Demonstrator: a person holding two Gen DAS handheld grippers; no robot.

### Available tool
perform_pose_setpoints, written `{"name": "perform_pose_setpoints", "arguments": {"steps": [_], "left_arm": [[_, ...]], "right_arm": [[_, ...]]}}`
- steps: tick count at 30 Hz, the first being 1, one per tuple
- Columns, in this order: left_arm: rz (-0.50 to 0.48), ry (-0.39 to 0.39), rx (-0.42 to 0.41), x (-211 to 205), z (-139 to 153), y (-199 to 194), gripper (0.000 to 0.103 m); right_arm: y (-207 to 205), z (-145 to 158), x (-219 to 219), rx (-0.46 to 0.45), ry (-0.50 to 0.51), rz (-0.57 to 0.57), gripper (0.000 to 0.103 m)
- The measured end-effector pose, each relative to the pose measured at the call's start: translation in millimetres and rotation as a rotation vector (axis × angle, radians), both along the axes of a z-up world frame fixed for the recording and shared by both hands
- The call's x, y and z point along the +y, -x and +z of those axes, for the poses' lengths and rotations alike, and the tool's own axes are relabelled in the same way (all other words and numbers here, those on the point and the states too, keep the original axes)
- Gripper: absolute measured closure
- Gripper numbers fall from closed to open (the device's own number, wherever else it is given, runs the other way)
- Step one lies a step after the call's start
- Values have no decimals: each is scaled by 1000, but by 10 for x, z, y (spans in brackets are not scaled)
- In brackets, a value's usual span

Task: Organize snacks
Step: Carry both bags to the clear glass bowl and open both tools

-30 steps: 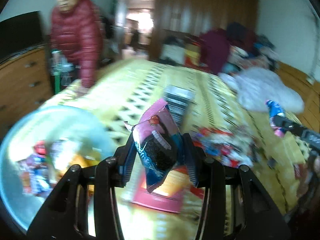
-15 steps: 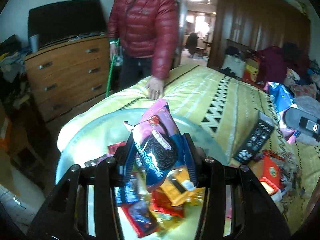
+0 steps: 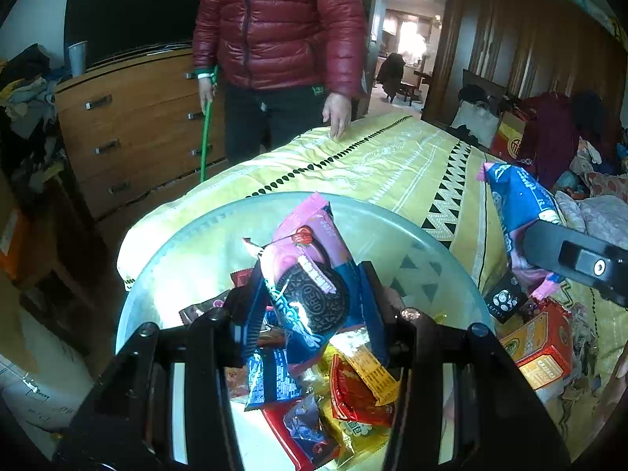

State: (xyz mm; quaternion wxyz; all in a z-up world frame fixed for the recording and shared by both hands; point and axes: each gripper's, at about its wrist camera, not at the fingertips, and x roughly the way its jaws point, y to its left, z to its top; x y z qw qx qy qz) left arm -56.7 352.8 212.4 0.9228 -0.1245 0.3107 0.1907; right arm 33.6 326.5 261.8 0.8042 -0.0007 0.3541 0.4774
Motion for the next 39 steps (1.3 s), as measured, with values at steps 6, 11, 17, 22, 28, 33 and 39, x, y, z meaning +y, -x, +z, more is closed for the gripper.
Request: {"name": "perform_pose_setpoints", "arguments": {"steps": [6, 11, 17, 22, 28, 33, 39], "left_arm": [[1, 2, -5, 90, 29, 41, 57], [0, 2, -1, 120, 30, 76, 57], [1, 8, 6, 156, 18, 68, 57], [-1, 10, 17, 182, 3, 51, 57], [15, 6, 28, 198, -10, 48, 56], [35, -10, 31, 207, 6, 54, 40], [43, -58, -10, 131, 65, 106, 12]], "right_arm": [[3, 27, 39, 2, 0, 2, 56], [7, 32, 42, 4, 0, 2, 56], [8, 24, 78, 9, 1, 4, 56], [-12, -7, 112, 18, 1, 4, 55], [-15, -35, 150, 28, 10, 14, 53], [1, -27, 141, 19, 5, 5, 40], [109, 155, -79, -27, -35, -15, 36]]}}
